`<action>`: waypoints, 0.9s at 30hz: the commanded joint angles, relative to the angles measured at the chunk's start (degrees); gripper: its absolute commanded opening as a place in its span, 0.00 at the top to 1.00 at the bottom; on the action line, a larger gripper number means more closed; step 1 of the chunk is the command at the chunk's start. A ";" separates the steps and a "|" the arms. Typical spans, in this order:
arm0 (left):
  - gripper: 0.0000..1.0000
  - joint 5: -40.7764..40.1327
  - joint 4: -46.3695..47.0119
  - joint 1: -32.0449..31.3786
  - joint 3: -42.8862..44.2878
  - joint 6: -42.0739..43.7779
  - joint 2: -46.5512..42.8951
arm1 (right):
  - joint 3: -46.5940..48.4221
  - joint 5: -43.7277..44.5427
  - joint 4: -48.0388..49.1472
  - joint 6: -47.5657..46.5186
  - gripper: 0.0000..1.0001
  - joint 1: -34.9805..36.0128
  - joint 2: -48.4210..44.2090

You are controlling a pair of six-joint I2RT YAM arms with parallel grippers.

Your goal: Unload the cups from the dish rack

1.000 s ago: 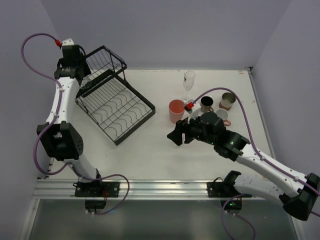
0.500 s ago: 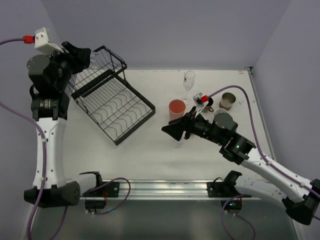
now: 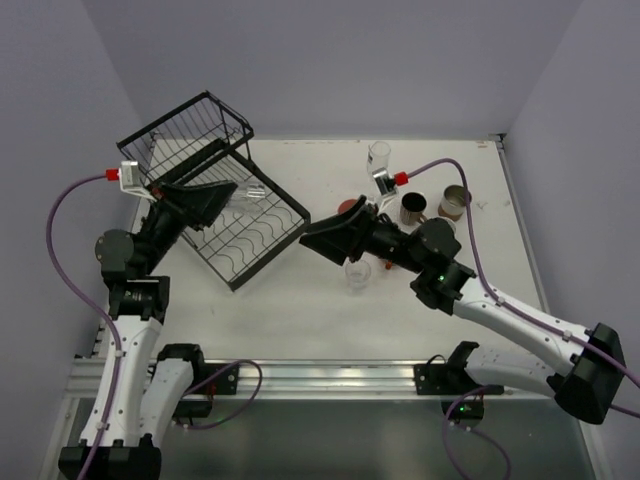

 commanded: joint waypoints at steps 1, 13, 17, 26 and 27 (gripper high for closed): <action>0.69 2.67 13.64 -3.80 -1.49 -8.37 -3.39 | 3.11 -2.60 7.23 2.63 0.33 0.73 3.61; 0.71 -2.61 15.84 -13.84 -8.70 -7.59 -5.24 | 9.62 -2.78 5.91 0.08 0.38 2.84 10.74; 0.72 -2.88 16.37 -14.37 -9.40 -7.85 -4.10 | 9.27 -1.64 5.48 -0.79 0.39 3.10 10.47; 0.74 -4.46 16.99 -15.43 -7.21 -7.06 -3.92 | 3.04 0.29 7.22 0.60 0.41 3.19 6.62; 0.75 -4.37 17.07 -15.43 -6.86 -7.06 -3.84 | 1.81 0.47 8.53 0.96 0.41 3.19 5.83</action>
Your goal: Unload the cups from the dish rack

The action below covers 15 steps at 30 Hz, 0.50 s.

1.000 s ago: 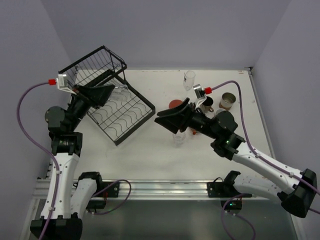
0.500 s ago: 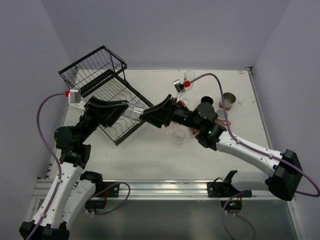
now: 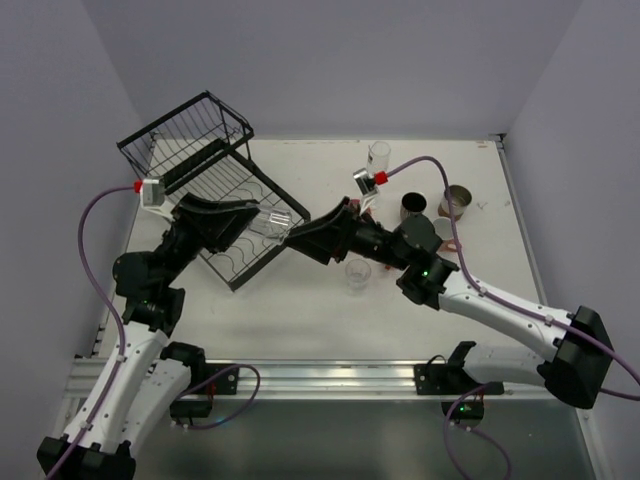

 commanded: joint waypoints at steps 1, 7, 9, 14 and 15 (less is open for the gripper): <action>0.75 -1.66 1.84 -0.23 2.39 1.12 0.49 | -4.42 1.15 5.77 0.72 0.41 0.77 -4.74; 0.75 -1.49 3.07 -0.32 2.13 0.50 1.11 | -7.96 1.94 6.66 -1.91 0.38 0.77 -10.37; 0.75 -1.31 3.33 -0.67 1.43 0.24 1.55 | -6.38 0.98 5.26 -2.88 0.37 0.77 -10.11; 0.75 -1.75 3.51 -3.04 0.46 0.59 2.16 | -0.06 0.45 2.27 -4.72 0.36 0.77 -6.42; 0.75 -1.75 3.42 -3.48 0.29 0.76 2.34 | 0.74 0.19 2.00 -4.73 0.36 0.77 -5.63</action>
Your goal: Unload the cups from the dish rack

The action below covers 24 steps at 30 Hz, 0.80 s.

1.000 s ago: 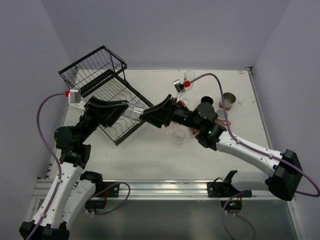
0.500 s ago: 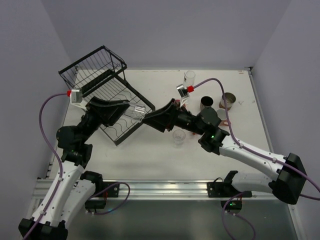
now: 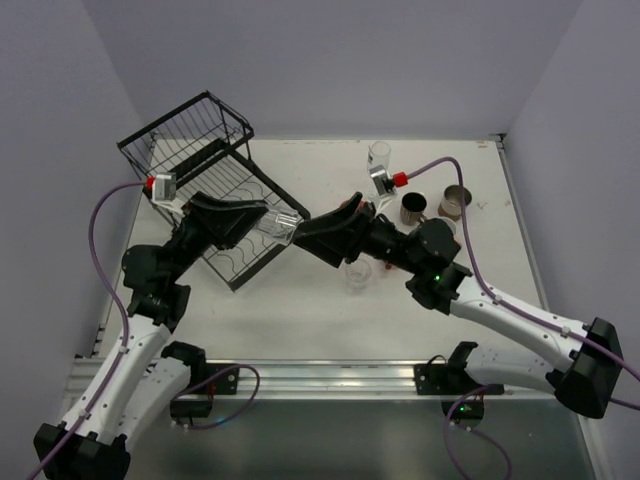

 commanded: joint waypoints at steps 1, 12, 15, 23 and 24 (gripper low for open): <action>0.75 -0.79 3.49 -1.85 -0.02 0.83 0.37 | 5.96 -0.82 0.01 -2.13 0.36 0.28 3.11; 0.63 -3.60 4.02 -6.68 -2.31 3.03 1.78 | 8.26 -1.18 -0.43 -0.19 0.91 0.28 6.21; 0.32 -3.60 3.40 -6.77 -2.05 4.25 1.78 | 7.91 0.49 -4.10 -1.15 1.00 0.28 5.16; 0.00 -12.73 -34.14 -6.68 14.81 32.23 1.52 | 12.82 5.75 -34.13 -15.55 1.00 0.28 0.49; 0.00 -14.31 -39.00 -6.68 16.31 34.90 1.52 | 14.13 7.33 -44.71 -17.66 1.00 0.28 0.49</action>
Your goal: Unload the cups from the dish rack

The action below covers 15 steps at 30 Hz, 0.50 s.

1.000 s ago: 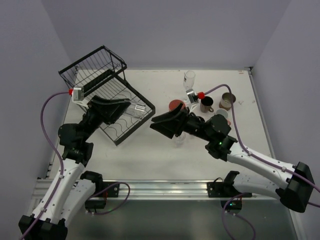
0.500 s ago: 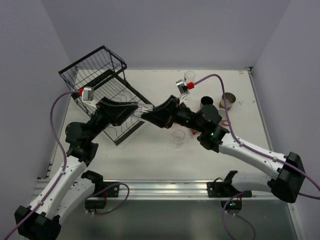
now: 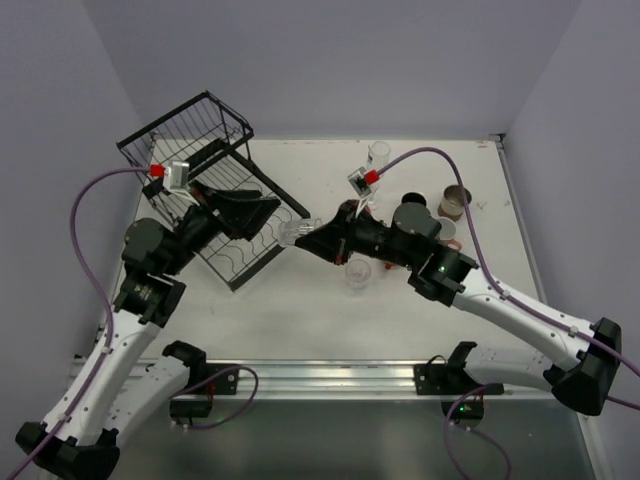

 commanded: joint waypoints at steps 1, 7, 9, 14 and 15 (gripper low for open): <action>0.00 -8.37 -21.83 -0.10 10.48 18.94 -0.67 | 7.41 6.49 -25.41 -11.18 1.00 0.15 -2.26; 0.00 -16.99 -33.46 -0.10 9.63 32.40 -1.98 | 9.10 17.22 -48.55 -19.02 1.00 -1.07 1.69; 0.00 -17.35 -34.26 -0.10 7.70 35.13 -2.42 | 8.57 19.76 -51.45 -19.81 1.00 -1.86 3.97; 0.00 -18.41 -32.34 -0.10 2.60 37.86 -4.79 | 7.69 20.66 -51.73 -20.95 1.00 -4.33 8.45; 0.00 -18.76 -31.63 -0.10 0.85 37.95 -5.93 | 8.21 20.66 -51.73 -21.04 1.00 -4.59 10.55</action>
